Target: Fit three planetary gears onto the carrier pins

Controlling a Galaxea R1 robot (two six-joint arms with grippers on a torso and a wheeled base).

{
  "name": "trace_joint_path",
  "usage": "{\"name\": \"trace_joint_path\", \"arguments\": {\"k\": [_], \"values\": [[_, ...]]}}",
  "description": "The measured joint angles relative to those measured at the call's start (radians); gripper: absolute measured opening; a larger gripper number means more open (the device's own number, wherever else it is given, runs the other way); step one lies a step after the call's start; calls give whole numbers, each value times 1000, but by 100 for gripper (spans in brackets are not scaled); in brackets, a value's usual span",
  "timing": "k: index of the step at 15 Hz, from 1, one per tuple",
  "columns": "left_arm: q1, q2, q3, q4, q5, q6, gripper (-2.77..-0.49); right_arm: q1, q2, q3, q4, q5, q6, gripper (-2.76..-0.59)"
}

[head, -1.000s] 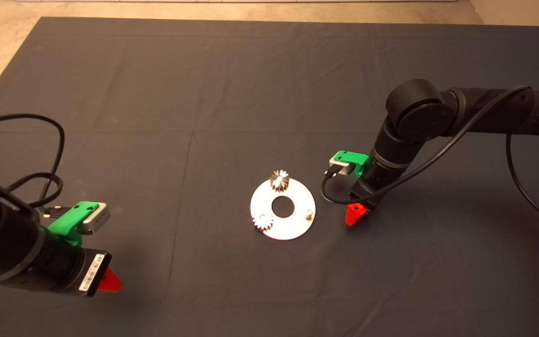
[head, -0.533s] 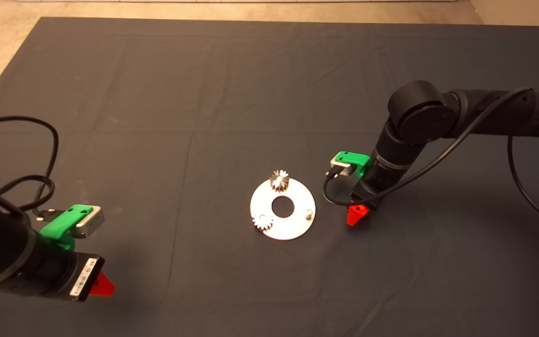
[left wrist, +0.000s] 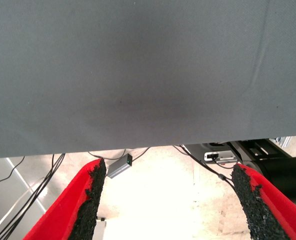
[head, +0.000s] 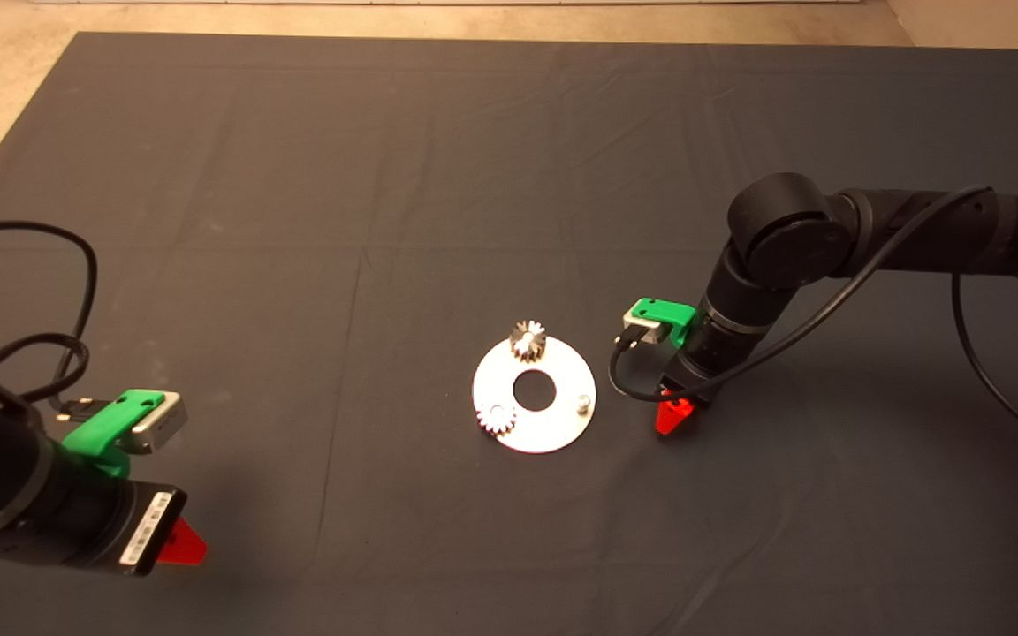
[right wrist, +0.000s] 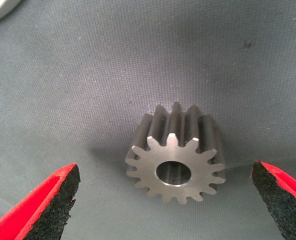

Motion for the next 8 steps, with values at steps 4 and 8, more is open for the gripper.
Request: {"name": "trace_joint_path", "arguments": {"k": [4,8], "values": [[0,-31,17,-8,0,0,-150,-3,1,0,-24,0,1,-95],[0,-89,19,-11,-1,41,-150,-3,4,0,-39,0,1,-111]]}}
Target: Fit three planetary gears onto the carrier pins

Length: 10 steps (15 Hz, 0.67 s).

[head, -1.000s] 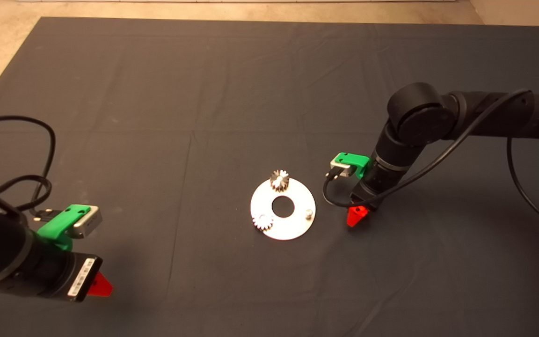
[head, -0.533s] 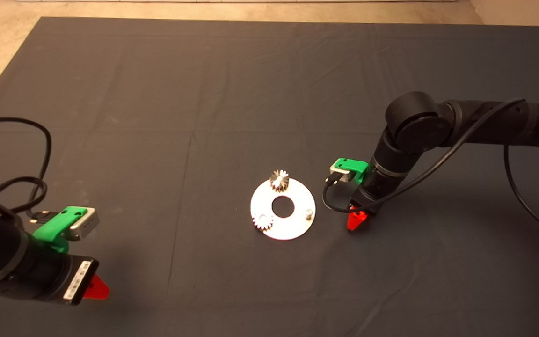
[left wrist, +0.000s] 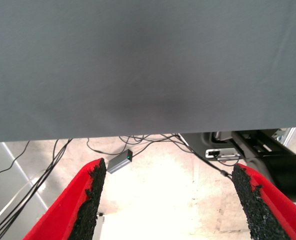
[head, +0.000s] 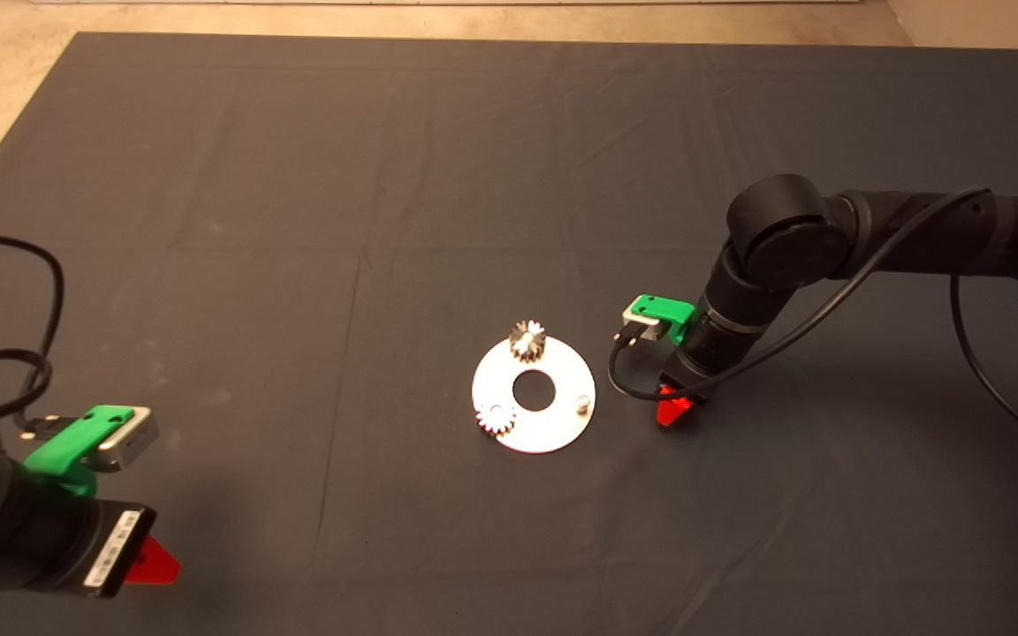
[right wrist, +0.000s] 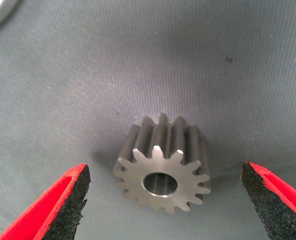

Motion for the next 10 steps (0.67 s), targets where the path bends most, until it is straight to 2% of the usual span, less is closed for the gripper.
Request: {"name": "trace_joint_path", "arguments": {"k": [2,4,7,10], "values": [[0,-60,-12,-1,1,54,-150,0,0,-1,-4,0,0,-125],[0,-103,-28,-2,1,93,-150,0,3,-2,-8,0,0,-126],[-3,-161,-29,-11,0,120,-150,0,3,-7,-12,0,1,-140],[-3,-191,-29,-30,0,145,-150,0,5,-9,-16,0,1,-150]]}}
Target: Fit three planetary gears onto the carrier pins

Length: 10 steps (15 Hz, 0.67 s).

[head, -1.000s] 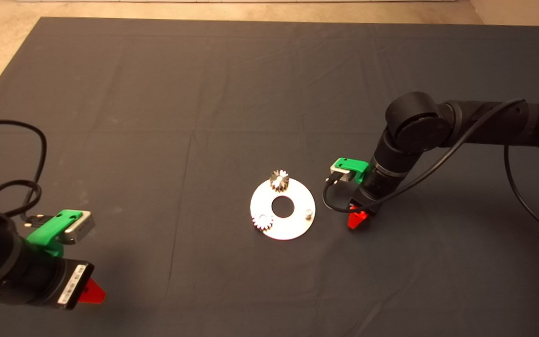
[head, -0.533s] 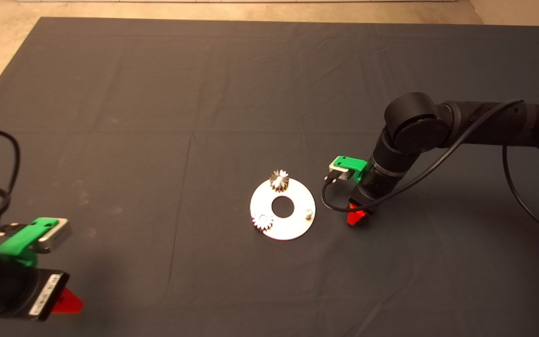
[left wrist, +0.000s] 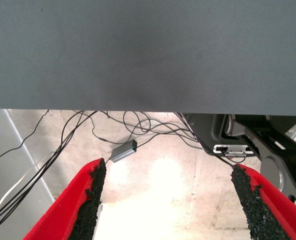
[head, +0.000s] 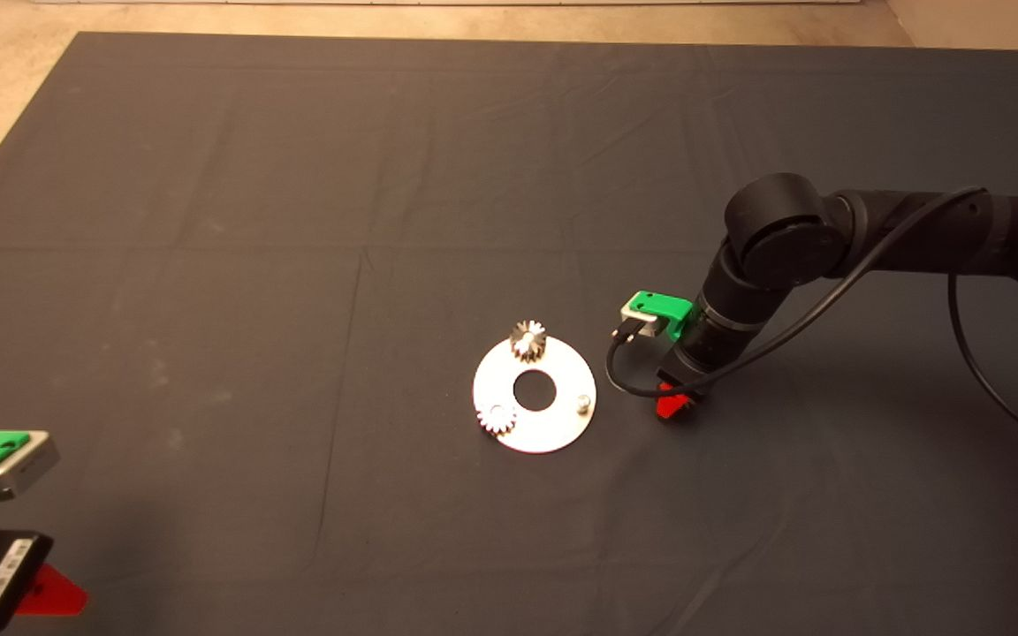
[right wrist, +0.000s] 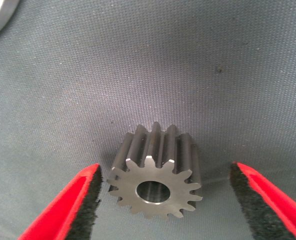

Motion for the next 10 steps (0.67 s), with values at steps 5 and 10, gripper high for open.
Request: {"name": "trace_joint_path", "arguments": {"k": [5,10], "values": [[0,-19,0,-9,0,16,-150,0,1,-1,-3,0,1,-153],[-2,-25,0,-11,0,29,-150,-1,12,-1,-3,0,4,-166]]}}
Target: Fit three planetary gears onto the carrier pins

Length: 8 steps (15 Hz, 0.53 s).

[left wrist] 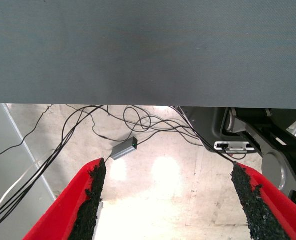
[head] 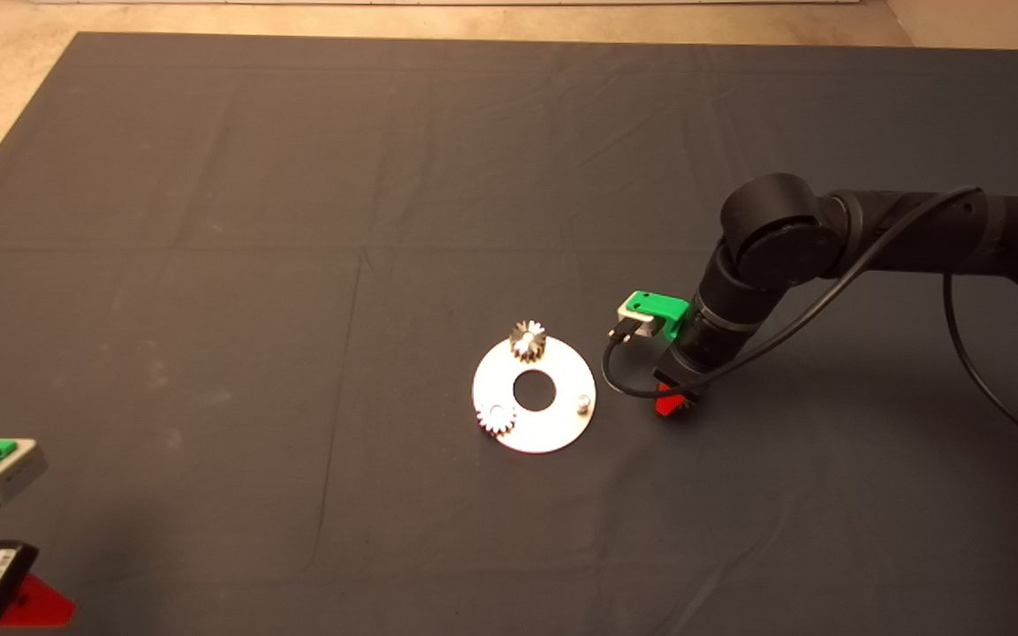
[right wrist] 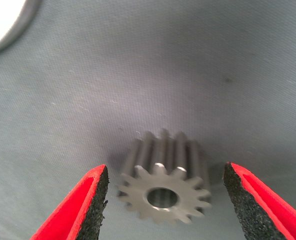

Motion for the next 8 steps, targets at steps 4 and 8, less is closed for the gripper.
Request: {"name": "trace_joint_path", "arguments": {"k": [4,8], "values": [[0,-13,0,0,0,11,-150,-15,11,0,-1,-1,3,-166],[0,-31,0,0,0,26,-150,-15,18,0,-3,-7,3,-182]]}}
